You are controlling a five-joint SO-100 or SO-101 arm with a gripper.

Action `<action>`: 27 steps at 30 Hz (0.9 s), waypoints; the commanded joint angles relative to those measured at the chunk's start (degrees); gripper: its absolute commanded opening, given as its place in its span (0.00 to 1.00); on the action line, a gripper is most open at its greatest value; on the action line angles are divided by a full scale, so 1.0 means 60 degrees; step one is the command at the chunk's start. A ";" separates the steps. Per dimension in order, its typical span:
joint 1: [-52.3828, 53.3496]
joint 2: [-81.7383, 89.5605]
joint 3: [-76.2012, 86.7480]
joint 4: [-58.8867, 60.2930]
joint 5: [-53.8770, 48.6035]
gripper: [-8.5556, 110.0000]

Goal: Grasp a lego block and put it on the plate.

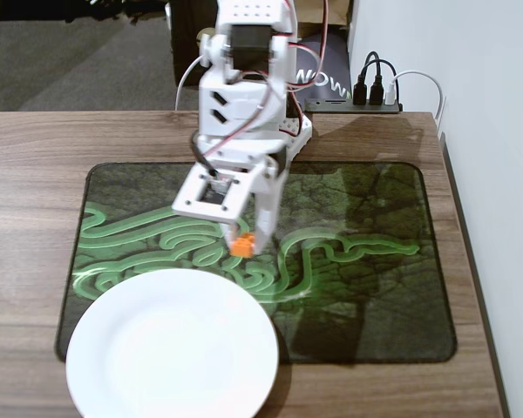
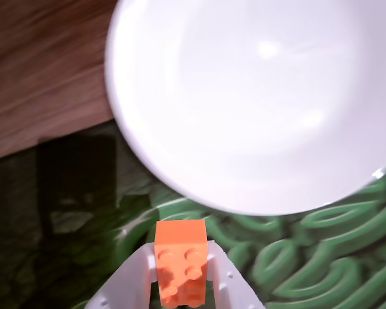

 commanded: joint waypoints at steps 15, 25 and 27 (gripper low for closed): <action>0.1802 -0.1377 -0.1216 -0.1758 -0.1890 0.14; 0.2007 -0.3398 -0.1934 -0.1758 -0.1714 0.14; 0.2007 -0.3633 -0.2051 -0.1758 -0.1582 0.14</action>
